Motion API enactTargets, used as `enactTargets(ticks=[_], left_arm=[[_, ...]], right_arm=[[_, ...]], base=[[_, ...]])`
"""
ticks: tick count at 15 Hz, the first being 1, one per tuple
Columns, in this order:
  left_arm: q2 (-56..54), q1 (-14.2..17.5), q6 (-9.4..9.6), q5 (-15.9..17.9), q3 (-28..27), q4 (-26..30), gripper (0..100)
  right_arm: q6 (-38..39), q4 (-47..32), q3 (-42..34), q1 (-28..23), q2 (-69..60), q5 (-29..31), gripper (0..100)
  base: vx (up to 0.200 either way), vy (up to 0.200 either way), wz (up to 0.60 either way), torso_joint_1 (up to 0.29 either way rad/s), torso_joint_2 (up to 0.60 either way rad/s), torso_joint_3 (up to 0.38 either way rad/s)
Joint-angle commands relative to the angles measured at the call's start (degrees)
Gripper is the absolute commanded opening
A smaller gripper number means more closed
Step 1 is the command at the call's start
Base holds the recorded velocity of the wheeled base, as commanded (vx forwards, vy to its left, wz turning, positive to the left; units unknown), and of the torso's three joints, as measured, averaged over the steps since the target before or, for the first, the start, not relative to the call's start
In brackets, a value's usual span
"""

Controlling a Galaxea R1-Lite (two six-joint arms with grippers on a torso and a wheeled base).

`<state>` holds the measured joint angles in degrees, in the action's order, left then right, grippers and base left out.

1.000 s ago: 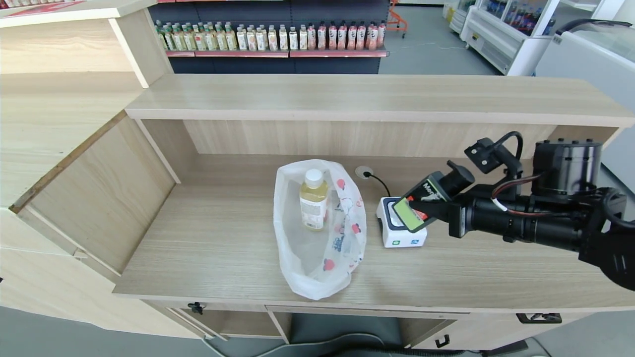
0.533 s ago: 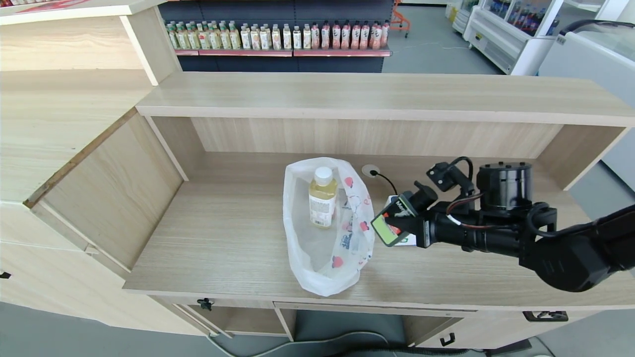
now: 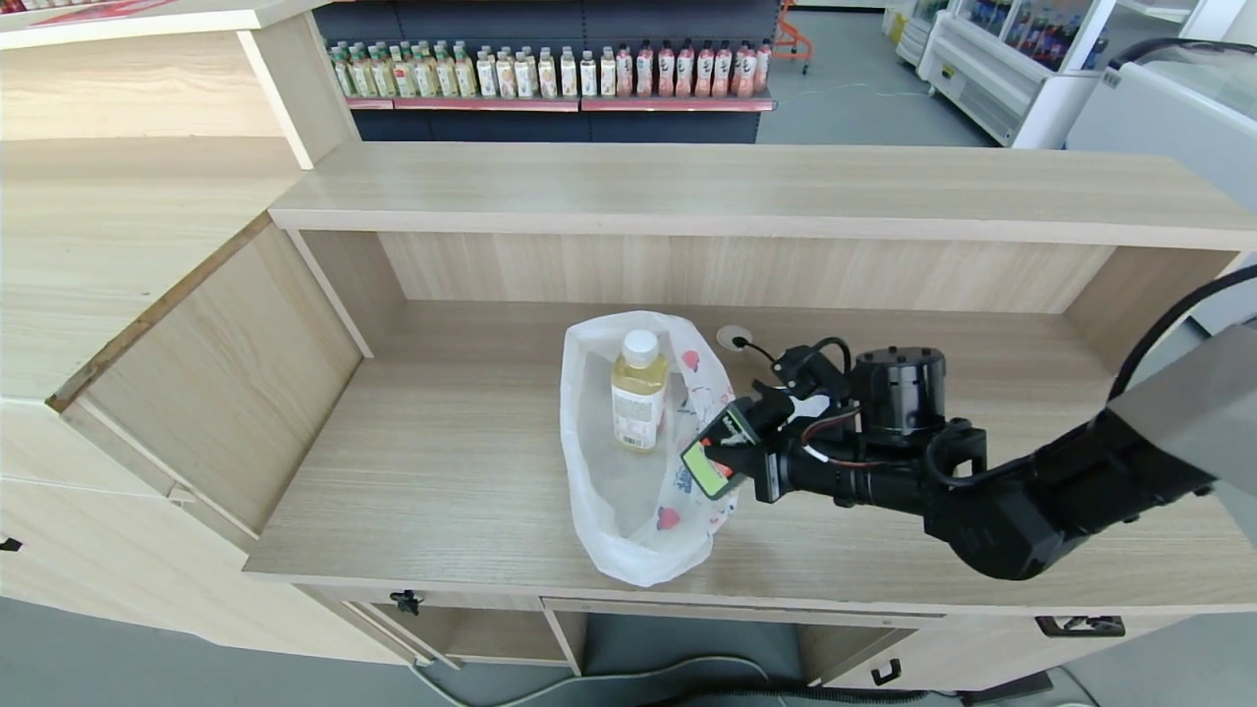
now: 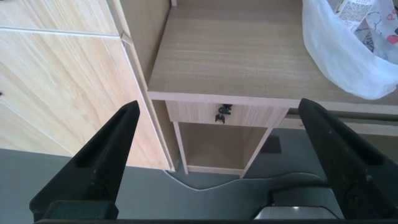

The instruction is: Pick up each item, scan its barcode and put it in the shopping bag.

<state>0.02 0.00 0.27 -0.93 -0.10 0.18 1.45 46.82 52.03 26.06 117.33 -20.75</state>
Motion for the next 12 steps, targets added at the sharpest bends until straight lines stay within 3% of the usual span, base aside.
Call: enactTargets(ticks=[1,6,12], left_arm=[[0.0,0.0,0.0,0.0,0.1,0.0,100],[0.0,0.0,0.0,0.0,0.0,0.0,100],[0.0,0.0,0.0,0.0,0.0,0.0,100]], right_arm=[[-0.8,3.0,3.1,1.7,6.8,0.2,0],[-8.8,4.9,10.9,4.1,15.2,0.3,0],[-11.6,4.3,17.8,5.5,19.3,0.4,0]], base=[[0.0,0.0,0.0,0.0,0.0,0.0],[0.0,0.0,0.0,0.0,0.0,0.0],[0.0,0.0,0.0,0.0,0.0,0.0]])
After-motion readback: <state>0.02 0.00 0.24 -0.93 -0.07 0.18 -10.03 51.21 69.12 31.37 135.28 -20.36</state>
